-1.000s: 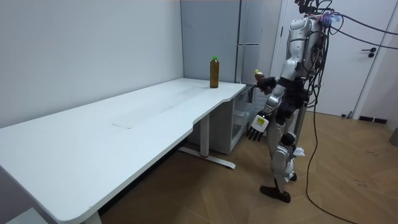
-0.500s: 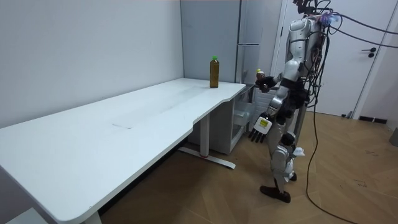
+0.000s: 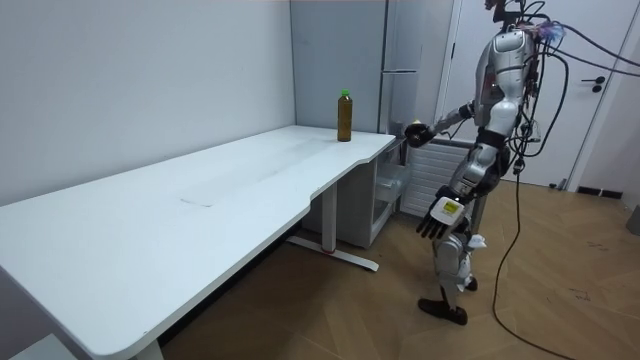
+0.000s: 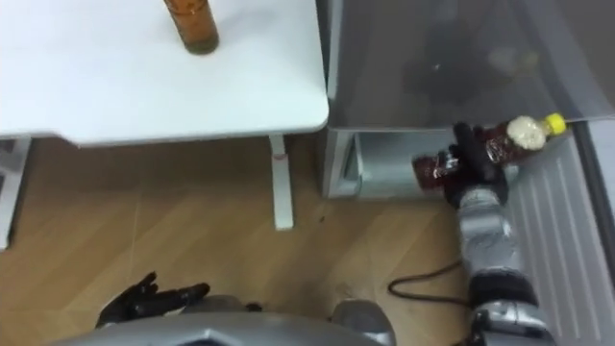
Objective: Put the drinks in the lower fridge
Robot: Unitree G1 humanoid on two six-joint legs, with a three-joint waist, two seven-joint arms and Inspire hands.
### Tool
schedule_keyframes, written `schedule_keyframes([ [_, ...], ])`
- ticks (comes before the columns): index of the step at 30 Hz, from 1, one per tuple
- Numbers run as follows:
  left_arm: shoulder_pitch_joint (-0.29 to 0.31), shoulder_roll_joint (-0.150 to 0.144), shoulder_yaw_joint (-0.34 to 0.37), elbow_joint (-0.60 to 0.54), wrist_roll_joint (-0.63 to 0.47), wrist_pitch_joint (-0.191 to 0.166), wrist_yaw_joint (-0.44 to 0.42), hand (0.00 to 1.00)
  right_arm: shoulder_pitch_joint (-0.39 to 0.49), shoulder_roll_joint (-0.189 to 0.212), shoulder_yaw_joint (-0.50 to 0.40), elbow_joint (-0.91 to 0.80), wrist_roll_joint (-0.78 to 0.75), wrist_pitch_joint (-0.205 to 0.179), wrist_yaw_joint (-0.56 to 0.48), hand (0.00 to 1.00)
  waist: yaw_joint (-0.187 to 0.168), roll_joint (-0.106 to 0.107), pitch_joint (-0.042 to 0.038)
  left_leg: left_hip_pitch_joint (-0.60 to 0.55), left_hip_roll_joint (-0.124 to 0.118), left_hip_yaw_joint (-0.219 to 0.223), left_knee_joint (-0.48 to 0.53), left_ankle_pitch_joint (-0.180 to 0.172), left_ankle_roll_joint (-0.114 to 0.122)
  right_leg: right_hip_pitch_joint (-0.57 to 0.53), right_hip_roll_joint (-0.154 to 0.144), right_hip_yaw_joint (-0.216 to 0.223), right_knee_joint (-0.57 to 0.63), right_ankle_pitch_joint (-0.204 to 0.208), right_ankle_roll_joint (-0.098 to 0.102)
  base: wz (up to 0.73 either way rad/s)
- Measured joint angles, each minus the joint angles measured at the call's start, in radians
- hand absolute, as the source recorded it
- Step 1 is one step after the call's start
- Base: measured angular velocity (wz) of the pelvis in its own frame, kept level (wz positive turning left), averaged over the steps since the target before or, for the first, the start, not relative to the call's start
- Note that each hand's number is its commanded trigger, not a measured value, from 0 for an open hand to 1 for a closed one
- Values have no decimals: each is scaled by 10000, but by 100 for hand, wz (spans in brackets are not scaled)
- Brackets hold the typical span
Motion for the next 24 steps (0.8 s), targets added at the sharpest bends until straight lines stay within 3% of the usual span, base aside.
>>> schedule_keyframes([
  [6,-773,66,-23,116,-31,219,-10,0,-1291,-258,-460,1792,1248,-178,140,100,585,-114,91,-1401,-84,121,718,27,21,-1665,-212,242,1199,-230,-77,-4],
  [11,-998,76,-47,145,-552,235,38,0,-2150,-358,-783,2880,1897,-170,173,100,892,-142,160,-2447,-96,152,1074,102,35,-2785,-275,279,1669,-207,-142,1],
  [19,-1717,118,-594,91,-790,286,612,0,-2777,-426,-882,2928,2445,-133,198,100,1026,-250,301,-3897,-362,155,1988,37,61,-4324,-723,353,3038,-646,-211,11],
  [24,-1918,101,-675,-28,-894,265,795,0,-2939,-492,-1124,2922,2491,-86,304,100,1079,-221,333,-4816,-400,-30,3311,-498,50,-5008,-835,320,4215,-1229,-223,14],
])
